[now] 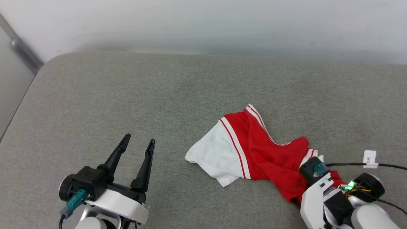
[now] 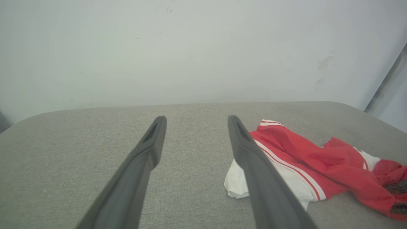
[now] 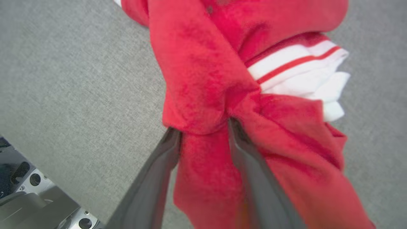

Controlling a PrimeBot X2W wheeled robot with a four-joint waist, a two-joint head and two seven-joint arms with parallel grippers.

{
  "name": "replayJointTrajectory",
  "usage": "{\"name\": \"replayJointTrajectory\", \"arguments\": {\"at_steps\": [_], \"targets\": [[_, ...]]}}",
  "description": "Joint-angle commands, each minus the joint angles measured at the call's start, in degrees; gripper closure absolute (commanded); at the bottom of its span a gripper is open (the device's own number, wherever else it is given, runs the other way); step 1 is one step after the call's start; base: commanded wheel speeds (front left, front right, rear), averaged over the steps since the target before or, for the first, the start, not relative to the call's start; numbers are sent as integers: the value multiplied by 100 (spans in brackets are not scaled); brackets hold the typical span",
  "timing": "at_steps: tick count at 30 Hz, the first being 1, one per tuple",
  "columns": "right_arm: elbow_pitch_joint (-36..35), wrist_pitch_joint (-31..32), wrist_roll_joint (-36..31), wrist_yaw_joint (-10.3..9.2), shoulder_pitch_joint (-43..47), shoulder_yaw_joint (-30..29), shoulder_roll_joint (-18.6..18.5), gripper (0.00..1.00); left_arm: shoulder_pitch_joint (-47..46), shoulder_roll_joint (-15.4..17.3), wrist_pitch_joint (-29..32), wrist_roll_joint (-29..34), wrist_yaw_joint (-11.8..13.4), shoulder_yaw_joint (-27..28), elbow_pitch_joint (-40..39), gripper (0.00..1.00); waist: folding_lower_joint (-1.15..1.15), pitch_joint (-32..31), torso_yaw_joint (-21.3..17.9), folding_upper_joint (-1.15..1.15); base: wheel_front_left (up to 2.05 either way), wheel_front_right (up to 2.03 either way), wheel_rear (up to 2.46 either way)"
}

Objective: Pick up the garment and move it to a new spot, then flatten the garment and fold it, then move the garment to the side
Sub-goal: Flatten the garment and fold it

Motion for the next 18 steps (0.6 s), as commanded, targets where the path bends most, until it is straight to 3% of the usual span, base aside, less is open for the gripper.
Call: {"name": "replayJointTrajectory", "arguments": {"at_steps": [1, 11, 18], "targets": [[-49, -105, 27, -6, -80, -141, 46, 0, 38, 15, -12, -29, 14, 16, 8, 0, 1, -53, -67, 0, 0, 0, 0], [-818, -640, 417, -5, -92, -1237, 313, 0, 161, 41, -16, -157, 93, 114, -86, 0, 1, -261, -496, 0, 0, 0, 0], [-1258, -2004, 178, -5, 90, -2276, 648, 0, 172, -16, -1, -265, 137, 154, -150, 0, 1, -219, -817, 0, 0, 0, 0]]}}
